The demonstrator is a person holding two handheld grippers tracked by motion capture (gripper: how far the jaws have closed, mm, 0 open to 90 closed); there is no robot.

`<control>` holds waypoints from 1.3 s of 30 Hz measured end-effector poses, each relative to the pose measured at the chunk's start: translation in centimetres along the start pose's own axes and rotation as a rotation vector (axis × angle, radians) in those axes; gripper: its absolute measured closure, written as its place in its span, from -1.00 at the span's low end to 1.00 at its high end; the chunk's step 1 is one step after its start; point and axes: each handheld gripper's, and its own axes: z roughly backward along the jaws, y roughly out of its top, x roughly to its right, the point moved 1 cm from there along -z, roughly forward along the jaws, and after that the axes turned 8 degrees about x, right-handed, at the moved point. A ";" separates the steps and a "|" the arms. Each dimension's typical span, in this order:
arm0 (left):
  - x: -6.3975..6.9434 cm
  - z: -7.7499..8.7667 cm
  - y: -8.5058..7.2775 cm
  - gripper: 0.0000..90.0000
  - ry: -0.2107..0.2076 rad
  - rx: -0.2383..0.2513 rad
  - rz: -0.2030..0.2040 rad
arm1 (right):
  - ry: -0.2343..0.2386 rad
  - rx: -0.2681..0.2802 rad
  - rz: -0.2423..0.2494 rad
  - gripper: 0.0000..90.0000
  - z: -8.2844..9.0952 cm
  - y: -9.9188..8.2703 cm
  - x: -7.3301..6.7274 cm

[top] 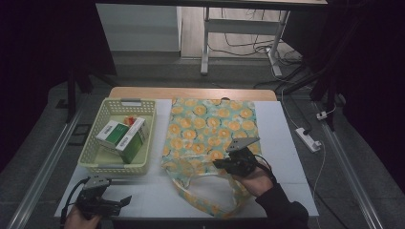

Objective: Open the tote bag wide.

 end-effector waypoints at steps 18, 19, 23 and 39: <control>-0.1 0.0 0.0 -1.00 -0.003 0.002 0.009 | -0.030 0.033 -0.048 1.00 -1.7 2.9 5.3; -0.1 0.0 0.0 -1.00 -0.004 0.002 0.009 | -0.031 0.035 -0.048 1.00 -1.8 3.0 5.6; -0.1 0.0 0.0 -1.00 -0.005 0.002 0.011 | -0.038 0.040 -0.057 1.00 -2.1 3.5 6.6; -0.2 0.0 0.0 -1.00 -0.009 0.002 0.012 | -0.088 0.026 -0.058 1.00 -4.7 5.6 10.3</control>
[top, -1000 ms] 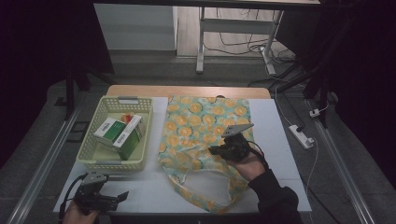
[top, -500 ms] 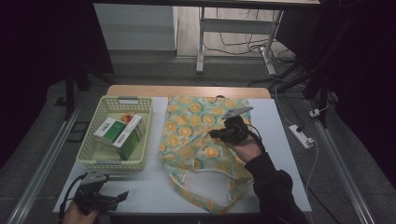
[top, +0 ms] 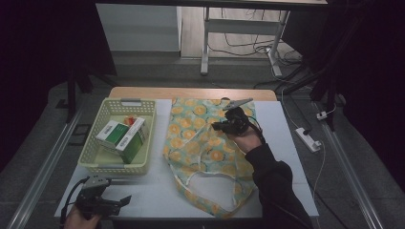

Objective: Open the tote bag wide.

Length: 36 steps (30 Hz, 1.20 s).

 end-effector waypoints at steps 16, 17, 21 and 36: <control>0.0 0.0 0.0 -1.00 -0.001 0.000 0.004 | -0.047 -0.028 -0.015 1.00 -3.4 -1.1 2.9; -0.1 0.0 0.0 -1.00 -0.001 0.000 0.005 | -0.050 -0.032 -0.016 1.00 -3.7 -1.3 3.0; -0.1 0.0 0.0 -1.00 -0.001 -0.002 0.004 | -0.061 -0.048 -0.016 1.00 -4.7 -2.5 3.3; -0.1 0.0 0.0 -1.00 -0.001 -0.003 0.006 | -0.067 -0.039 -0.044 0.57 -4.9 -3.7 3.1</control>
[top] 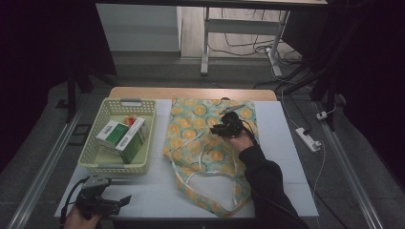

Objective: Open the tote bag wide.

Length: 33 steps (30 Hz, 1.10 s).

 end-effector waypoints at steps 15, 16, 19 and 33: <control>0.0 0.0 0.0 -1.00 0.002 0.002 -0.001 | 0.014 0.063 -0.024 -0.06 3.3 0.7 -1.2; 0.0 0.0 0.0 -1.00 0.002 0.002 -0.002 | 0.014 0.063 -0.024 -0.06 3.3 0.7 -1.2; 0.0 0.0 0.0 -1.00 0.002 0.003 -0.001 | 0.022 0.067 -0.021 -0.27 3.9 0.6 -2.1; 0.1 0.0 0.0 -1.00 0.004 0.004 -0.002 | 0.086 0.017 0.011 -0.77 5.5 -0.5 -5.3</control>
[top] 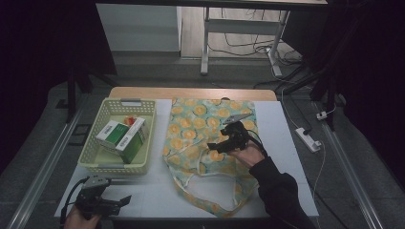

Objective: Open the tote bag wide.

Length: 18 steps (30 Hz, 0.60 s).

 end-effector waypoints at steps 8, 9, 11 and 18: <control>0.0 0.0 0.0 -1.00 -0.001 0.000 -0.001 | 0.030 -0.041 0.014 -1.00 -0.2 -1.5 -2.0; 0.0 0.0 0.0 -1.00 0.000 -0.001 -0.001 | 0.036 -0.056 0.032 -1.00 -0.4 -2.0 -2.6; 0.0 0.0 0.0 -1.00 0.000 0.000 -0.002 | 0.034 -0.069 0.046 -1.00 -0.7 -2.5 -3.2; 0.0 0.0 0.0 -1.00 0.000 0.000 -0.003 | 0.034 -0.091 0.087 -1.00 -1.4 -4.0 -4.6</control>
